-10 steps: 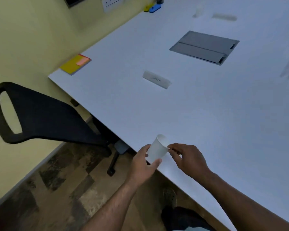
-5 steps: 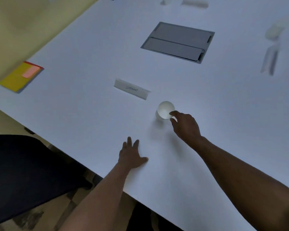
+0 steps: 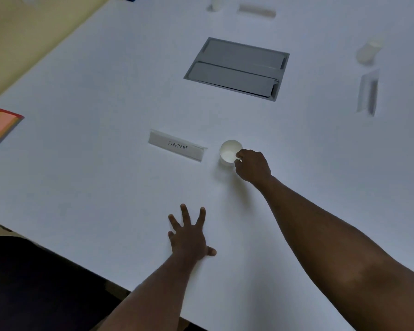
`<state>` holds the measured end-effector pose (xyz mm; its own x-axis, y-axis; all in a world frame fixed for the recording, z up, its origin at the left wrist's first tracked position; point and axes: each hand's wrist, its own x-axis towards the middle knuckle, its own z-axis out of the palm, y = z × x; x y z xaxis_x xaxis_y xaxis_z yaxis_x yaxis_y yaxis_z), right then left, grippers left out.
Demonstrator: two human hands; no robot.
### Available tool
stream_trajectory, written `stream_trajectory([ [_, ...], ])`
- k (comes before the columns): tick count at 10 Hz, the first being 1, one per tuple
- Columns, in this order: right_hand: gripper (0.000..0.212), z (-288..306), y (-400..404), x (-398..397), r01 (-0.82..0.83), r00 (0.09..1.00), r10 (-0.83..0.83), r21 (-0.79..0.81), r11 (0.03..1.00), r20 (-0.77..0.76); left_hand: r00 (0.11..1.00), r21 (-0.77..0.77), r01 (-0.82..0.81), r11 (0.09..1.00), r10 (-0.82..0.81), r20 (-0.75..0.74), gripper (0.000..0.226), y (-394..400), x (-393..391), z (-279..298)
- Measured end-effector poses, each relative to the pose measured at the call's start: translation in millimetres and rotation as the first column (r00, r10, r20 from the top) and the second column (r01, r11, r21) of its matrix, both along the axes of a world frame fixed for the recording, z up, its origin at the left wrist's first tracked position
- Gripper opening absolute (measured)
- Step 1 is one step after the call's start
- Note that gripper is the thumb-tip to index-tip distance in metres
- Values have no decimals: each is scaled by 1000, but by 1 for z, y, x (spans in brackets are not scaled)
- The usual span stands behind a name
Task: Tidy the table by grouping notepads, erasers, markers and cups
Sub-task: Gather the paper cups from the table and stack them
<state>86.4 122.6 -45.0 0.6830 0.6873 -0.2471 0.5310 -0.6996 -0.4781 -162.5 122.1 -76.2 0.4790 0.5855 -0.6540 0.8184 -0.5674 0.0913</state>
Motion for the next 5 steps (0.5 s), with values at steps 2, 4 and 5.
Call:
stream_trajectory([
  [2,49,2,-12,-14,94,995,-95,33,995,37,1000,-4,-4,1000,4,4,128,1,0,-6],
  [4,42,-2,-73,-68,219,969,-228,96,971,95,999,-31,-30,999,31,9,129,2,1,-2],
  [5,36,-11,-108,-91,182,977,-186,48,982,108,999,-60,-44,997,44,6,128,3,0,2],
])
